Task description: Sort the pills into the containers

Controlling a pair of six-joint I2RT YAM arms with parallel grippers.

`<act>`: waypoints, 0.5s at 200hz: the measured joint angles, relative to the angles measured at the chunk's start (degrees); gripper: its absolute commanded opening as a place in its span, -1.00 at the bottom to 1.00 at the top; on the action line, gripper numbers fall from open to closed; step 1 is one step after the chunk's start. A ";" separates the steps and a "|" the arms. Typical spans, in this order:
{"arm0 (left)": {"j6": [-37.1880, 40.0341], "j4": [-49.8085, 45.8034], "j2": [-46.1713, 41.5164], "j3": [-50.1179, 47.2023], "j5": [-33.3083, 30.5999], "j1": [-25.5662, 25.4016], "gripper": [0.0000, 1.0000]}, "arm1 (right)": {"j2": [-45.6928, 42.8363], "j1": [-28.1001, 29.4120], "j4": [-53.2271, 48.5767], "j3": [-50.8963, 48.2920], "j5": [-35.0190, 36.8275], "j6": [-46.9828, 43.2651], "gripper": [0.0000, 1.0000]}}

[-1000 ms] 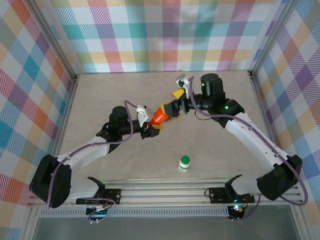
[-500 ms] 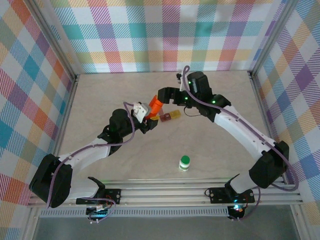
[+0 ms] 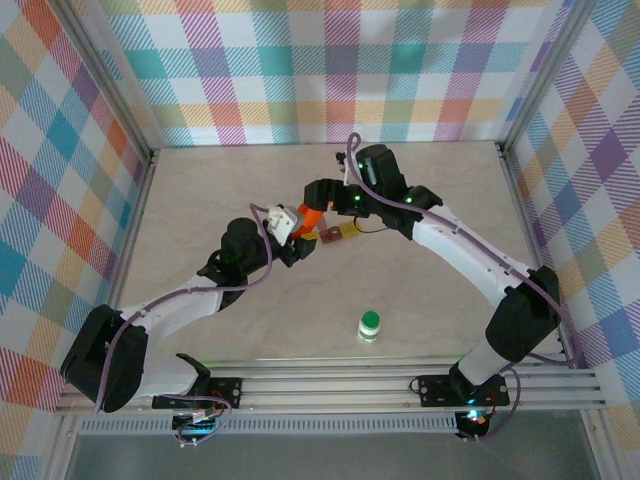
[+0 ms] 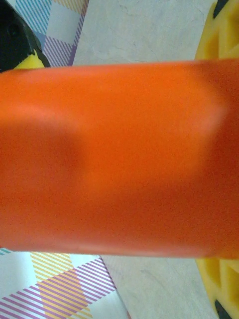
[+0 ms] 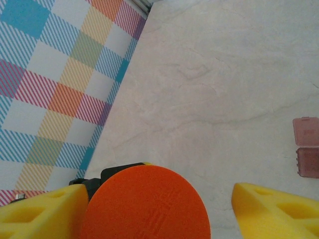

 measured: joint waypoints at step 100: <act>0.66 -1.36 -0.02 0.00 1.79 0.00 -1.00 | -2.19 -0.74 8.63 -6.58 -7.65 -3.72 -0.48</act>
